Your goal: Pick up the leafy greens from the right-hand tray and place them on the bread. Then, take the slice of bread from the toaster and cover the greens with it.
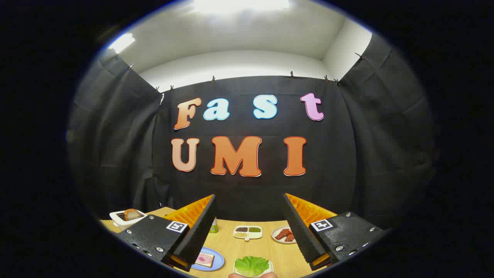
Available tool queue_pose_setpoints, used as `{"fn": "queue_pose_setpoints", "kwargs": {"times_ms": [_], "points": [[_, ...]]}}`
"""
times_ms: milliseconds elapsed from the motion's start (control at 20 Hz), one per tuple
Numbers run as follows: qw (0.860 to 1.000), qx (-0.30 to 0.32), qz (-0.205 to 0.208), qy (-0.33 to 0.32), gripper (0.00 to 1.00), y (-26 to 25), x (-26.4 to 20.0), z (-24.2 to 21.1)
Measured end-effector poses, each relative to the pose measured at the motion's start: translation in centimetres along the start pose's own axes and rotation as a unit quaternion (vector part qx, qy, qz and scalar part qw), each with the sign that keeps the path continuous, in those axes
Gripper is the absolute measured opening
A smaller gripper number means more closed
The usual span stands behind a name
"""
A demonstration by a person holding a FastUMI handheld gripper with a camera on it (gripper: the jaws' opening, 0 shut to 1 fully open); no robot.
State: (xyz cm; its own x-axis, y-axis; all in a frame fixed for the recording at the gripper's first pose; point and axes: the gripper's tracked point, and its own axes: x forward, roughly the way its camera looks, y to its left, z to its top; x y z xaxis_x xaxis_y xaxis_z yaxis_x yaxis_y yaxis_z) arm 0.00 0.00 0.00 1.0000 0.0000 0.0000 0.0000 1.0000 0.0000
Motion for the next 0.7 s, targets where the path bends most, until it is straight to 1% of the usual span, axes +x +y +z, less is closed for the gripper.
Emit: {"fn": "queue_pose_setpoints", "kwargs": {"times_ms": [300,550,700], "points": [[1.000,-0.001,0.005,0.000,1.00,0.0,-0.4,1.1],[1.000,0.017,0.022,0.003,1.00,1.3,-0.3,1.7],[1.000,0.005,0.028,0.006,1.00,1.9,-0.2,1.4]]}}
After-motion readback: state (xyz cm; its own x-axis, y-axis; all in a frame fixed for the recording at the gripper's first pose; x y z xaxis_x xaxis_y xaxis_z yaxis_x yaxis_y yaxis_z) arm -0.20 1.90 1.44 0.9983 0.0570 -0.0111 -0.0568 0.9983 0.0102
